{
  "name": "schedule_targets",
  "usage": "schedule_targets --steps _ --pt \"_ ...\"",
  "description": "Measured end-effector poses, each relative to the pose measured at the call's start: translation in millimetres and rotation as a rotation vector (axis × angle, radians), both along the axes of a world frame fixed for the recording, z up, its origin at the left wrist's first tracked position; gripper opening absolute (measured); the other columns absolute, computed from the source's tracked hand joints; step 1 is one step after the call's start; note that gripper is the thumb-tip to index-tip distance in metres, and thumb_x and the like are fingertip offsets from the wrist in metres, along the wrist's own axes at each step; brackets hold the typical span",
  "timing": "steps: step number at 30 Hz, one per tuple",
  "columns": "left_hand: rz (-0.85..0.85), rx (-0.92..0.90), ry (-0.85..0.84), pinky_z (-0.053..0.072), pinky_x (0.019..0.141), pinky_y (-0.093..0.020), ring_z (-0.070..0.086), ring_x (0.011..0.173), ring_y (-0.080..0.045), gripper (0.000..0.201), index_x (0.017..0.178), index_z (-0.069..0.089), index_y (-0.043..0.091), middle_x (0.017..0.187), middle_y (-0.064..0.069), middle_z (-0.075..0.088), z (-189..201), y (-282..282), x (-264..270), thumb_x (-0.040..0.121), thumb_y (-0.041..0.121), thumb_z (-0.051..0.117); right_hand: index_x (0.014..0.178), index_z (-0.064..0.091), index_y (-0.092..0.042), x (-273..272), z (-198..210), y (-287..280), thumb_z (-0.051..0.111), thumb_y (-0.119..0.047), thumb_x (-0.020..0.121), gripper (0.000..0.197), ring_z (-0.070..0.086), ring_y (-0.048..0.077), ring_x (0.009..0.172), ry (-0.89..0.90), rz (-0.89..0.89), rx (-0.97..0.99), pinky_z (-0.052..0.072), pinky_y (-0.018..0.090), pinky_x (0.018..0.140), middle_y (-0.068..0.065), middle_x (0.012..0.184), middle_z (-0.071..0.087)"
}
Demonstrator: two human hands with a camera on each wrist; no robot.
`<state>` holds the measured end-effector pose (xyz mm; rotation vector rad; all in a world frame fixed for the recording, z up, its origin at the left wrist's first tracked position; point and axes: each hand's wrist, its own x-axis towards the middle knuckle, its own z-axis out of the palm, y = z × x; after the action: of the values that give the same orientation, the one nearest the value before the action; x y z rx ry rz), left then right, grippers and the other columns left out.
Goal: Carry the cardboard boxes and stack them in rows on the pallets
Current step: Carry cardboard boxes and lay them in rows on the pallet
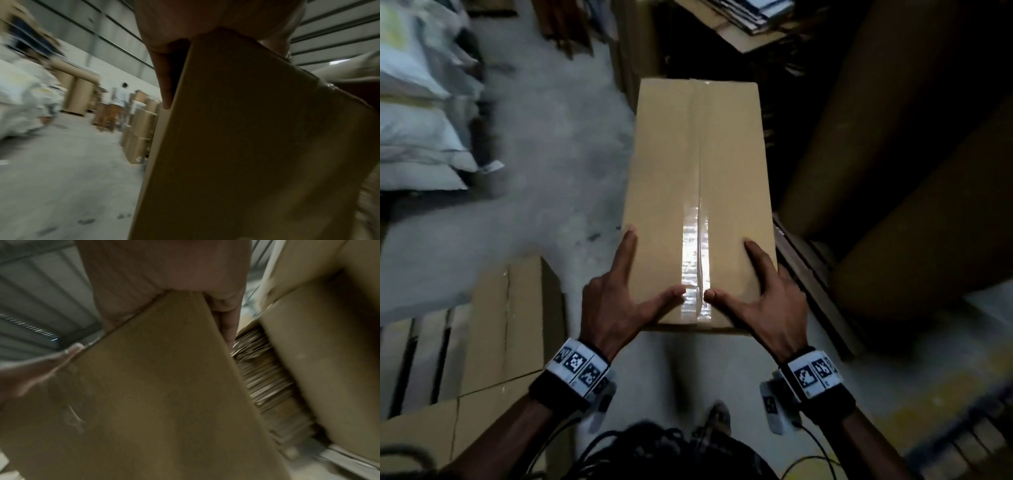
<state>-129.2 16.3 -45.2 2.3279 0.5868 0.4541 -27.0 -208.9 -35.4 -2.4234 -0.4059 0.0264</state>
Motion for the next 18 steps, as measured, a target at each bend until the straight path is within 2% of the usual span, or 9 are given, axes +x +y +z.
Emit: schedule_targets --steps 3,6,10,12,14,16,18 --pt "0.136 0.038 -0.001 0.055 0.098 -0.041 0.071 0.105 -0.032 0.124 0.161 0.014 0.044 0.133 -0.013 0.067 3 23 50 0.058 0.098 0.059 0.15 0.025 -0.061 74 0 38 0.067 -0.096 0.056 0.109 0.059 0.026 0.127 0.017 0.118 0.016 0.049 0.043 0.107 0.001 0.142 0.057" --pt "0.228 0.061 0.013 0.057 0.093 -0.038 0.072 0.098 -0.032 0.122 0.16 0.016 0.046 0.125 -0.012 0.071 4 54 94 0.058 0.1 0.057 0.151 0.026 -0.06 137 0 81 0.067 -0.095 0.057 0.109 0.057 0.026 0.128 0.014 0.2 0.013 0.048 0.04 0.107 0.001 0.142 0.057" --pt "0.319 0.063 0.002 0.052 0.085 -0.029 0.074 0.091 -0.027 0.118 0.16 0.025 0.042 0.113 -0.008 0.076 -5 110 156 0.061 0.091 0.066 0.151 0.027 -0.059 217 -9 154 0.066 -0.096 0.055 0.111 0.058 0.024 0.127 -0.009 0.313 -0.006 0.047 0.038 0.105 -0.001 0.142 0.057" --pt "0.371 0.04 0.0 0.05 0.079 -0.025 0.072 0.083 -0.023 0.113 0.158 0.031 0.044 0.103 -0.008 0.077 -14 149 186 0.06 0.089 0.067 0.151 0.027 -0.06 254 -14 201 0.067 -0.096 0.054 0.11 0.058 0.023 0.128 -0.021 0.346 -0.022 0.048 0.037 0.105 -0.003 0.144 0.056" --pt "0.42 0.017 -0.012 0.052 0.079 -0.025 0.072 0.08 -0.02 0.113 0.156 0.034 0.047 0.096 -0.008 0.077 -24 196 217 0.058 0.094 0.064 0.15 0.028 -0.06 291 -18 255 0.068 -0.095 0.054 0.11 0.057 0.023 0.129 -0.021 0.384 -0.01 0.049 0.038 0.106 -0.003 0.145 0.055" --pt "0.463 0.007 0.002 0.057 0.082 -0.032 0.073 0.085 -0.024 0.115 0.155 0.032 0.05 0.099 -0.01 0.077 -31 251 245 0.055 0.1 0.06 0.15 0.03 -0.059 327 -23 316 0.068 -0.095 0.054 0.11 0.057 0.022 0.13 -0.021 0.427 -0.011 0.049 0.04 0.107 -0.003 0.146 0.055" --pt "0.509 0.005 0.021 0.056 0.086 -0.033 0.073 0.091 -0.026 0.116 0.155 0.032 0.05 0.102 -0.01 0.077 -29 304 270 0.054 0.098 0.062 0.151 0.031 -0.057 358 -20 376 0.069 -0.094 0.056 0.109 0.056 0.022 0.131 -0.024 0.463 -0.021 0.047 0.041 0.11 -0.004 0.147 0.055"
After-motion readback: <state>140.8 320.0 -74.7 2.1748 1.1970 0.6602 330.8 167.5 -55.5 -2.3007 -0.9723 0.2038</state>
